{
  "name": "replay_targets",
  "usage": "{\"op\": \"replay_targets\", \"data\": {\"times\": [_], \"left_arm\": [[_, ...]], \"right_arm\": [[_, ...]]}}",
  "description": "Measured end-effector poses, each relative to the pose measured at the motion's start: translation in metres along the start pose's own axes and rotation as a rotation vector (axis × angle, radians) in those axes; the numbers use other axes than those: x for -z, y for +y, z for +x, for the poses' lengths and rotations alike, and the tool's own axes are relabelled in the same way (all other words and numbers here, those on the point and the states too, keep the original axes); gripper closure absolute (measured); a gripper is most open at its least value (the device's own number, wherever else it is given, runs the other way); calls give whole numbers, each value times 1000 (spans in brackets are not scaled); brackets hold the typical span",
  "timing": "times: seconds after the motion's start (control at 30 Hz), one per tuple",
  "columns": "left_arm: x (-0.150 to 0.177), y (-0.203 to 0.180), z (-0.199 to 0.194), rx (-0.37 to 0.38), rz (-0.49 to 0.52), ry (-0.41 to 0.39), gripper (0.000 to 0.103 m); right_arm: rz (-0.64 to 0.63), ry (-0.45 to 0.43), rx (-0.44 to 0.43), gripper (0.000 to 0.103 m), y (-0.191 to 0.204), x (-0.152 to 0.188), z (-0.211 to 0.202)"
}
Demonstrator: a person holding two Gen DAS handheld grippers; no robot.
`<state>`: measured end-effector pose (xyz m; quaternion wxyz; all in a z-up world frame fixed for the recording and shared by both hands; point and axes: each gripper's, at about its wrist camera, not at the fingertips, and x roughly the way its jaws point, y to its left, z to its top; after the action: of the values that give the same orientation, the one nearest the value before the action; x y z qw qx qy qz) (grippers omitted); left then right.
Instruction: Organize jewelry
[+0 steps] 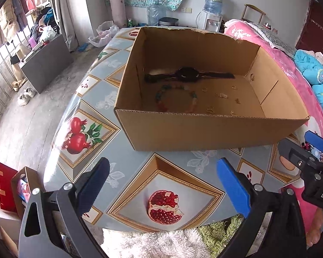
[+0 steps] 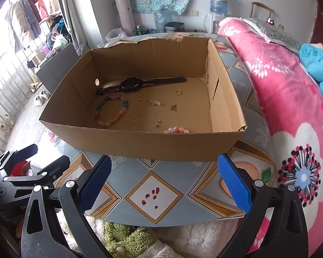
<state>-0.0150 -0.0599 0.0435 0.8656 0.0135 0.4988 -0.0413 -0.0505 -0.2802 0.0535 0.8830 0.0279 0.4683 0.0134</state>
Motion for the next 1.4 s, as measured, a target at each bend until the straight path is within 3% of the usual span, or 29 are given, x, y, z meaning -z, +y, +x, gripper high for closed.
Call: {"op": "replay_targets", "data": {"times": [1.4], "left_arm": [[-2, -4, -4, 14, -7, -20, 6]], "right_arm": [[7, 3, 33, 8, 2, -1, -2]]}}
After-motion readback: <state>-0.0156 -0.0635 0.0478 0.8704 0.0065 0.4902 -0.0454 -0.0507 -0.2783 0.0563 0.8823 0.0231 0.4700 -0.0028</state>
